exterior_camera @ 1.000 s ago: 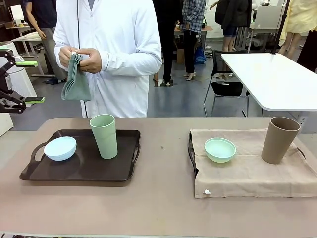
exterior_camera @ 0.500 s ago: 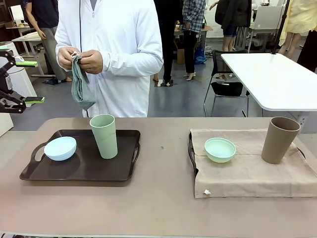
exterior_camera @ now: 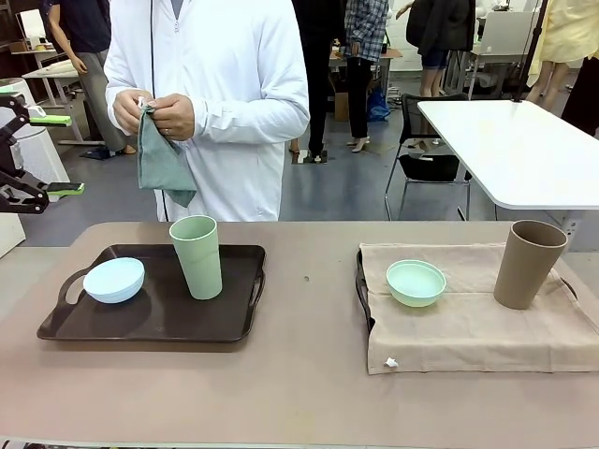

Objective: Set up a tray with a mat and arrange the tableware.
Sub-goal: Pick up the Picnic Bowl and Reusable plastic cup from the Handle tray in front of the human's position and hold them in the air.

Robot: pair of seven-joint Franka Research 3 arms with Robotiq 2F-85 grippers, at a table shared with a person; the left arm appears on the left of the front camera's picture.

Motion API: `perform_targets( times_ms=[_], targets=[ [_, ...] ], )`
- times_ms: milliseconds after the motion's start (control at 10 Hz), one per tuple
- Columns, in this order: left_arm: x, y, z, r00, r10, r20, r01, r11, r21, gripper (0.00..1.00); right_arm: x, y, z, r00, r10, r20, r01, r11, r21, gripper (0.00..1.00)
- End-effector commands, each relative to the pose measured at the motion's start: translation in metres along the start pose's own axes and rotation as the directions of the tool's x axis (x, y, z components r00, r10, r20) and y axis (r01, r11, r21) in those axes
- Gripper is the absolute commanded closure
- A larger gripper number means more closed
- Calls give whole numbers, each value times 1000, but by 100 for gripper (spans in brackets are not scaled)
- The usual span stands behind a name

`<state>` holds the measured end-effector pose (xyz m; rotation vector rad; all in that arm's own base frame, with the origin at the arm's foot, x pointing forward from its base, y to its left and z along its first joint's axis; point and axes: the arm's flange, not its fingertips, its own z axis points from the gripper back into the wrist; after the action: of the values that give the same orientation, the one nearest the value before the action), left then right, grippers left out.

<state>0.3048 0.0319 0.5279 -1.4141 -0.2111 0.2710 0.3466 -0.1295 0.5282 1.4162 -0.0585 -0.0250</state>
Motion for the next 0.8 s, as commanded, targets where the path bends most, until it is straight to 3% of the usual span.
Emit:
perform_targets(
  times_ms=[0,100,200,300,400,600,700],
  targets=[
    [-12,-23,-15,982,-164,98,130,949,289,6,8,32,-40,995,97,8,-95,986,-139,0],
    [-14,-45,-30,971,-220,96,151,870,469,6,19,68,-96,960,275,-58,-278,905,-323,0],
    [-9,-62,-35,971,-219,96,124,804,582,6,39,88,-136,924,365,-117,-379,824,-422,0],
    [8,-70,-37,957,-268,108,131,736,664,6,71,93,-165,896,418,-151,-432,737,-520,0],
    [23,-74,-34,962,-249,112,84,661,746,6,97,89,-194,853,477,-212,-495,611,-618,0],
    [46,-88,-20,968,-207,144,-30,472,881,6,124,64,-262,667,600,-442,-695,287,-659,0],
    [50,-95,-17,973,-187,133,-60,352,934,6,126,49,-293,530,624,-574,-793,125,-597,0]
  ],
)
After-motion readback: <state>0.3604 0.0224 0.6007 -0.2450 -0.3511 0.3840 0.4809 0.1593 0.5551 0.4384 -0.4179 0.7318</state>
